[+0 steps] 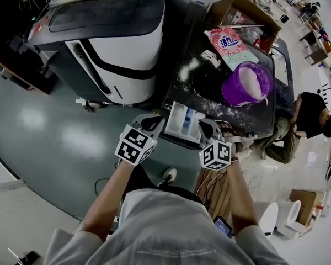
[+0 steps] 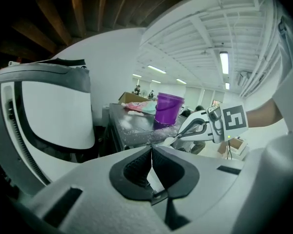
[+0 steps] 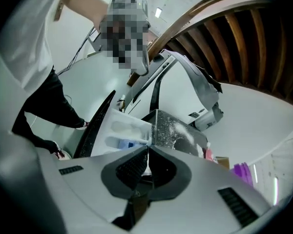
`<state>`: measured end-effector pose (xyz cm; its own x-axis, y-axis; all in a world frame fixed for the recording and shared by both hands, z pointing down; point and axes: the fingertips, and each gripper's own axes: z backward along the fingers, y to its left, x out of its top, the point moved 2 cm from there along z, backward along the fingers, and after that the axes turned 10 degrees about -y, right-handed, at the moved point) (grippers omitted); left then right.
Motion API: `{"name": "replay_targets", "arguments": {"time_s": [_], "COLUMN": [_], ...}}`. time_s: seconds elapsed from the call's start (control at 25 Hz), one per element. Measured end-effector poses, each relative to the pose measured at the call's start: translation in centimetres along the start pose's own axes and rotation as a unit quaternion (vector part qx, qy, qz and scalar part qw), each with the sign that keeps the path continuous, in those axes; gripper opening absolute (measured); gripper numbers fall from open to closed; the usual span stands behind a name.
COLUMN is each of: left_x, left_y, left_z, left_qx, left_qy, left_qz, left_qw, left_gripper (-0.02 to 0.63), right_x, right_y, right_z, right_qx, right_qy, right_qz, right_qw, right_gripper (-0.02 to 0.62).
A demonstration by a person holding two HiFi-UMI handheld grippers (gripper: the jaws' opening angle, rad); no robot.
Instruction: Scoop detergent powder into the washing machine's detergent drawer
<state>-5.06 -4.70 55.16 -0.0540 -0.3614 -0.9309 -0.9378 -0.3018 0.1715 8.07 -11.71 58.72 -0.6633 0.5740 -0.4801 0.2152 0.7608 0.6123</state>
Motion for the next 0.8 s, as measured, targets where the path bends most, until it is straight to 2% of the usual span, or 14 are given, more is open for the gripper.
{"name": "replay_targets", "arguments": {"time_s": [0.2,0.32,0.4,0.56,0.8], "left_x": [3.6,5.8,7.6,11.7,17.4], "left_y": [-0.2,-0.2,0.0,0.2,-0.5], "left_z": [-3.0,-5.2,-6.9,-9.8,-12.4], "left_qx": [-0.067,-0.107,-0.136,-0.193,-0.247], "left_qy": [0.004,0.001,-0.007,-0.030,-0.065], "left_qz": [-0.032,-0.050,-0.064,-0.098,-0.138], "left_qw": [0.9972,0.9930,0.9886,0.9759,0.9568], "left_gripper": [0.009,0.009,0.009,0.009,0.009], "right_x": [1.2,1.5,1.4,1.0,-0.5], "right_y": [-1.7,-3.2,-4.9,-8.8,-13.2], "right_z": [1.9,3.2,4.2,7.0,13.1], "right_qx": [-0.024,-0.064,-0.105,-0.202,-0.334], "right_qy": [-0.011,-0.013,-0.014,-0.015,-0.011], "right_qz": [-0.093,-0.147,-0.186,-0.258,-0.331], "right_qw": [0.995,0.987,0.977,0.945,0.883], "right_gripper": [0.009,0.010,0.010,0.011,0.010]}}
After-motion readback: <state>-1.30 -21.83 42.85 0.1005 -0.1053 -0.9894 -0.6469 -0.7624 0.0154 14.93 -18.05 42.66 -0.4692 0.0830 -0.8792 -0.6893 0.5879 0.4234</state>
